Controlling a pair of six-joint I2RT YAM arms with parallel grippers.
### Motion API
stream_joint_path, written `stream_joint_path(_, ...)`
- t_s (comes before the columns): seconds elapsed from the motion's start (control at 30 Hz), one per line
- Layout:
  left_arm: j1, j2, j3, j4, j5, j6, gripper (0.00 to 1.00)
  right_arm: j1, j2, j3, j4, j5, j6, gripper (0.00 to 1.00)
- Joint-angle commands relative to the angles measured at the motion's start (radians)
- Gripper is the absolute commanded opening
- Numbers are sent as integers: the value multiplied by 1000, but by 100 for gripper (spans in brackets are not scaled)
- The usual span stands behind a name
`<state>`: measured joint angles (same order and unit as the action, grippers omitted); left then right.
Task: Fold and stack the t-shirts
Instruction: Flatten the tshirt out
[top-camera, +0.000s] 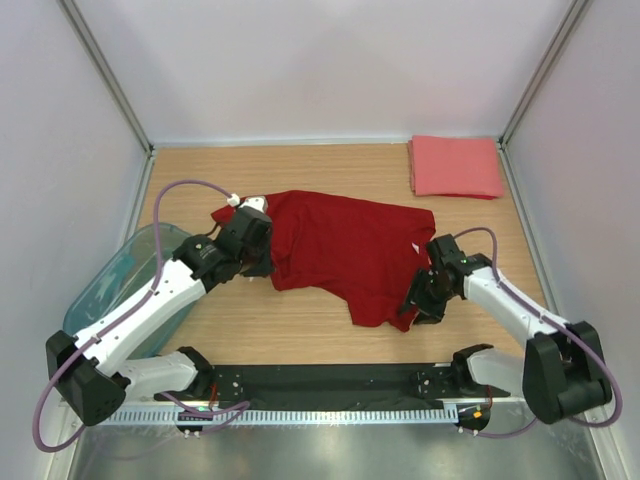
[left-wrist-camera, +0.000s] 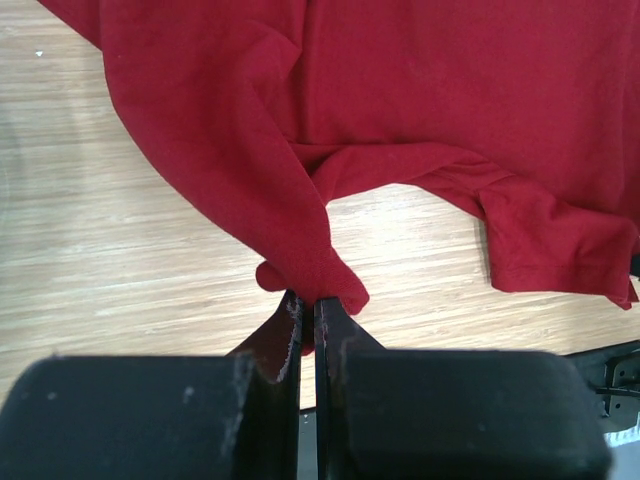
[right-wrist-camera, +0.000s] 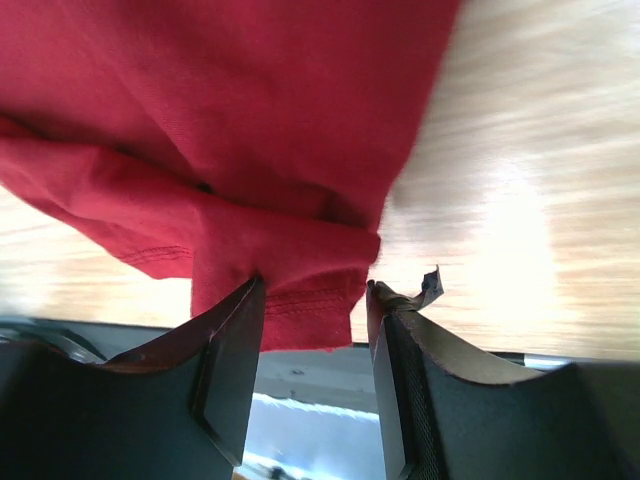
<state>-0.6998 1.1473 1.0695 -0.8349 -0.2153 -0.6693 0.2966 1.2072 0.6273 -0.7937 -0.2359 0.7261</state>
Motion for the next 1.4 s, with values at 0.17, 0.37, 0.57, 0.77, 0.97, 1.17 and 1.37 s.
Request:
stream_joint_path(0.17, 3, 6, 40, 26, 22, 11, 0, -129, -155, -15, -42, -16, 9, 56)
stream_joint_path(0.37, 3, 22, 49, 31, 28, 13, 0, -129, -201, -66, -67, -104, 4, 38)
stream_joint_path(0.57, 3, 38, 67, 30, 37, 11, 0, -128, -181, -83, -61, -117, -14, 39)
stream_joint_path(0.77, 3, 37, 78, 22, 34, 10, 0, -126, -149, -116, -1, -141, -5, 43)
stream_joint_path(0.97, 3, 34, 80, 13, 31, 10, 0, -122, -140, -132, 39, -158, 10, 40)
stream_joint_path(1.17, 3, 34, 84, 11, 31, 16, 0, -123, -156, -140, 62, -167, 30, 36)
stream_joint_path(1.37, 3, 38, 87, 8, 34, 31, 0, -117, -159, -150, 67, -186, 45, 37)
